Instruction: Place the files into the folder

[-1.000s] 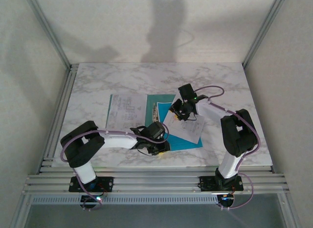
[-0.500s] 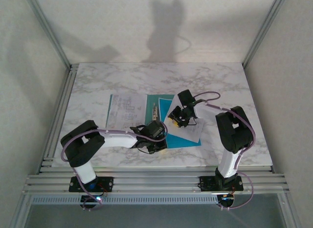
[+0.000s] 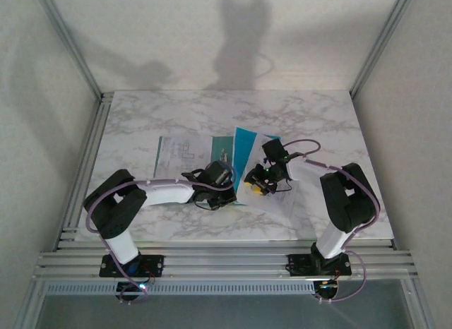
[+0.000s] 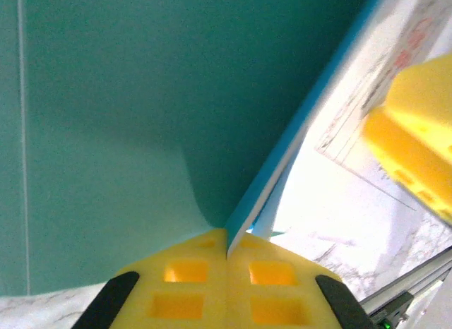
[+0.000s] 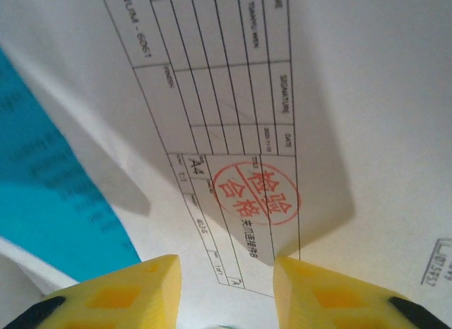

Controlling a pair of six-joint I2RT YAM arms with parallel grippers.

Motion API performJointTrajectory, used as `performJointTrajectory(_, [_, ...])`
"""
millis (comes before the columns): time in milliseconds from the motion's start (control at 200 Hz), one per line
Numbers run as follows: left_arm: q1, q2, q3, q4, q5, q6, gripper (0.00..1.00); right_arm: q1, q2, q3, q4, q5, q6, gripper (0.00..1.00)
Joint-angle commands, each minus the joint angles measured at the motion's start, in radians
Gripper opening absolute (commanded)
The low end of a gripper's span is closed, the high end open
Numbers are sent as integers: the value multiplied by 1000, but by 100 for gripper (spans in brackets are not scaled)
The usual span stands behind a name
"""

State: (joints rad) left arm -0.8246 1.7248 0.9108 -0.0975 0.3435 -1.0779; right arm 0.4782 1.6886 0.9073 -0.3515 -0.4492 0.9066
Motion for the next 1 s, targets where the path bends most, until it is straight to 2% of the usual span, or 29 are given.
performJointTrajectory(0, [16,15,48,-50,-20,42,0,-4,-37,-4,-56,-36,-81,40])
performJointTrajectory(170, [19,22,66,-75,-10,60,8,-12,-103,43,-97,41,-113,41])
performJointTrajectory(260, [19,18,59,-80,-8,65,14,-38,-116,69,-103,83,-92,40])
performJointTrajectory(340, [22,17,55,-83,-5,70,16,-76,-102,88,-104,118,-74,40])
performJointTrajectory(486, [34,27,58,-83,2,84,14,-130,-33,151,-108,149,-61,39])
performJointTrajectory(671, [50,68,85,-104,24,128,0,-171,29,233,-136,201,-56,37])
performJointTrajectory(881, [79,70,98,-106,56,167,0,-206,26,240,-138,204,-59,37])
performJointTrajectory(991, [84,77,112,-91,108,205,0,-210,19,226,-135,201,-74,37])
